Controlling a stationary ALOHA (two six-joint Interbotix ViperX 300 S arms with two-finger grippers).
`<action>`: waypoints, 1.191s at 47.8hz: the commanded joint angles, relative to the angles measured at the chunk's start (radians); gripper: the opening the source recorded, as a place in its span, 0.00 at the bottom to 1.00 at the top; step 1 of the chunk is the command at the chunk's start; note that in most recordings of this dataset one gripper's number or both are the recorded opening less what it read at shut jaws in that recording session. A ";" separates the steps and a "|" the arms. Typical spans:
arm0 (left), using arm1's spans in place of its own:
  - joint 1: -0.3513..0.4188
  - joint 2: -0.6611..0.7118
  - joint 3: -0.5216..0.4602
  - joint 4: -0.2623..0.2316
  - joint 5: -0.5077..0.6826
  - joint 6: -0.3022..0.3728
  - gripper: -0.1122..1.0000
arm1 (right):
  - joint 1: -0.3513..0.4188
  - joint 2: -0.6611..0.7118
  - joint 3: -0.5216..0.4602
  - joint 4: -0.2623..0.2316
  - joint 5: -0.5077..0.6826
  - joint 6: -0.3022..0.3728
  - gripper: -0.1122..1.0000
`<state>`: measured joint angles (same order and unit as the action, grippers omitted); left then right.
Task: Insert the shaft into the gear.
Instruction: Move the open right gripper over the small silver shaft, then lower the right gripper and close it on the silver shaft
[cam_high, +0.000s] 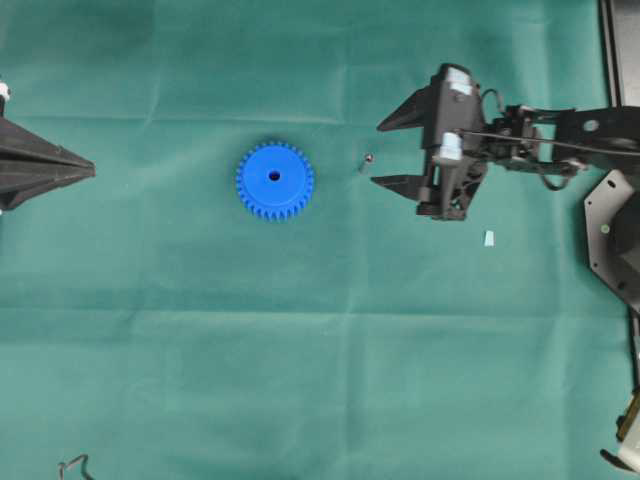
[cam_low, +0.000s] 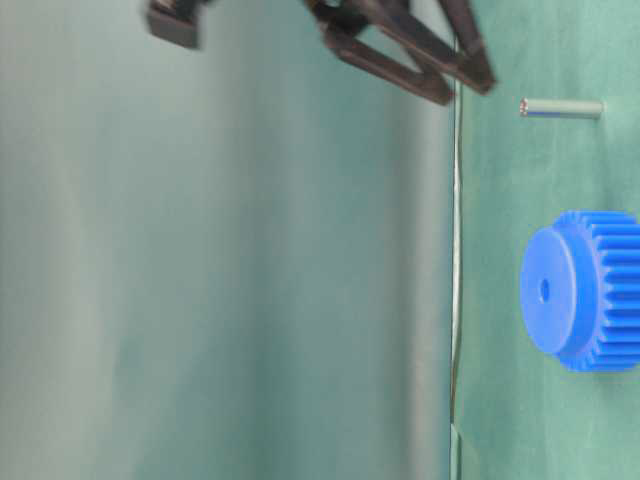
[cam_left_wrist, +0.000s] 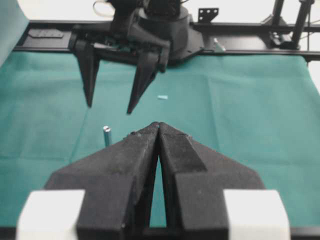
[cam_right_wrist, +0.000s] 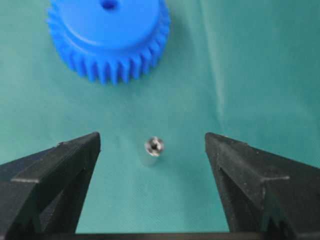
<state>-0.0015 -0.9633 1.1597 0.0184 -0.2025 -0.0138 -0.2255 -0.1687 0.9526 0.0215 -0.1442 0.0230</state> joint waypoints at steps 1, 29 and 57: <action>0.003 0.008 -0.025 0.003 -0.003 0.000 0.10 | -0.012 0.032 -0.025 0.009 -0.028 0.002 0.90; 0.003 0.008 -0.025 0.003 -0.003 0.000 0.10 | -0.017 0.137 -0.034 0.037 -0.078 0.002 0.90; 0.003 0.003 -0.026 0.003 -0.003 0.000 0.10 | -0.012 0.137 -0.037 0.037 -0.072 0.000 0.26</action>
<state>-0.0015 -0.9649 1.1597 0.0184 -0.2010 -0.0138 -0.2408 -0.0245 0.9373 0.0552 -0.2117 0.0215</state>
